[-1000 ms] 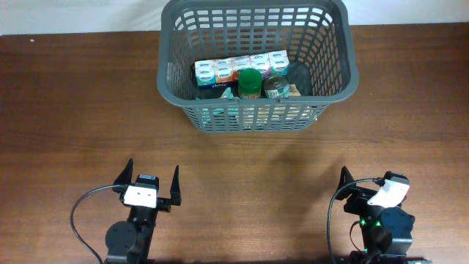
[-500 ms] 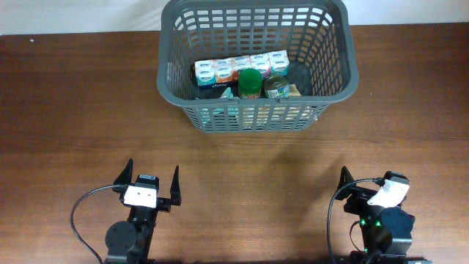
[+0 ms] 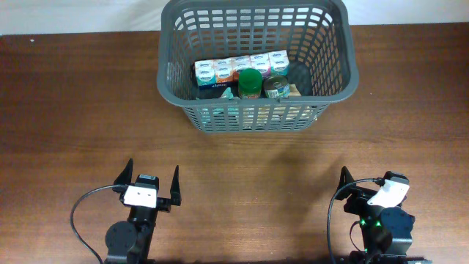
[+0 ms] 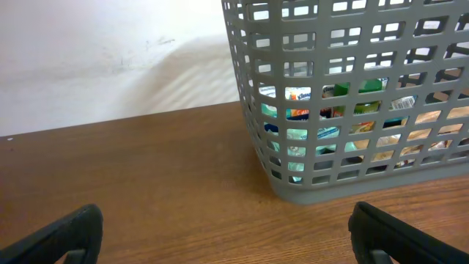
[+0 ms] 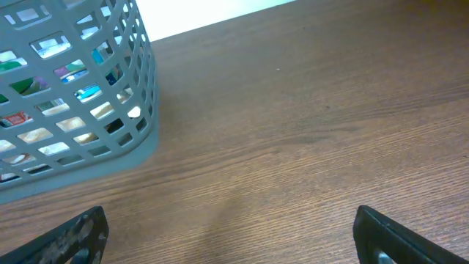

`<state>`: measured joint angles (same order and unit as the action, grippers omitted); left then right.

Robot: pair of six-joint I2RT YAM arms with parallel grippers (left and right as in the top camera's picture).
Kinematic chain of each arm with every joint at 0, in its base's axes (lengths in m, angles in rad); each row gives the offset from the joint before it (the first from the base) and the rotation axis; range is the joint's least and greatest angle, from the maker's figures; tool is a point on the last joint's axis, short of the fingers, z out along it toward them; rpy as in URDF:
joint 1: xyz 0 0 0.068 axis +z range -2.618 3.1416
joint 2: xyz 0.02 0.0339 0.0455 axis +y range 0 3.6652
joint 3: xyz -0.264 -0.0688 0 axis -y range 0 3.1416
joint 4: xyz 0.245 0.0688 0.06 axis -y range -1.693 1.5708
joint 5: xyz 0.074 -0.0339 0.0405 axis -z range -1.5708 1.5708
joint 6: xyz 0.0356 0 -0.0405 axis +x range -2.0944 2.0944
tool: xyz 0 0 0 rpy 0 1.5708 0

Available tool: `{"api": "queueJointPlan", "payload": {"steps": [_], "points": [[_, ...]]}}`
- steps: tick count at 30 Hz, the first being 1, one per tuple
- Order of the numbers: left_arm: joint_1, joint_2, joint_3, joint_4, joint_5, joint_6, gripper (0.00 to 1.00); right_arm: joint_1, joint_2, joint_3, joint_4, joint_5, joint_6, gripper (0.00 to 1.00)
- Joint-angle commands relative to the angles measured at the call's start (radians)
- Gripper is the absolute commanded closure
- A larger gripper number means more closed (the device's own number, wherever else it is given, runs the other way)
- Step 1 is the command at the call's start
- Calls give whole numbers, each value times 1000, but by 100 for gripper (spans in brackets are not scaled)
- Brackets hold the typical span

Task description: Pack container

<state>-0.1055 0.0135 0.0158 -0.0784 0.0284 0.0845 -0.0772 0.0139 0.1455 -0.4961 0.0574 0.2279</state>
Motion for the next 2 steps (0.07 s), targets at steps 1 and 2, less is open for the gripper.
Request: {"api": "queueJointPlan", "payload": {"steps": [1, 2], "points": [[-3, -8, -7, 0, 0, -9, 1, 7, -11, -7, 0, -5, -2, 1], [-3, -8, -7, 0, 0, -9, 1, 7, -11, -7, 0, -5, -2, 1]]}}
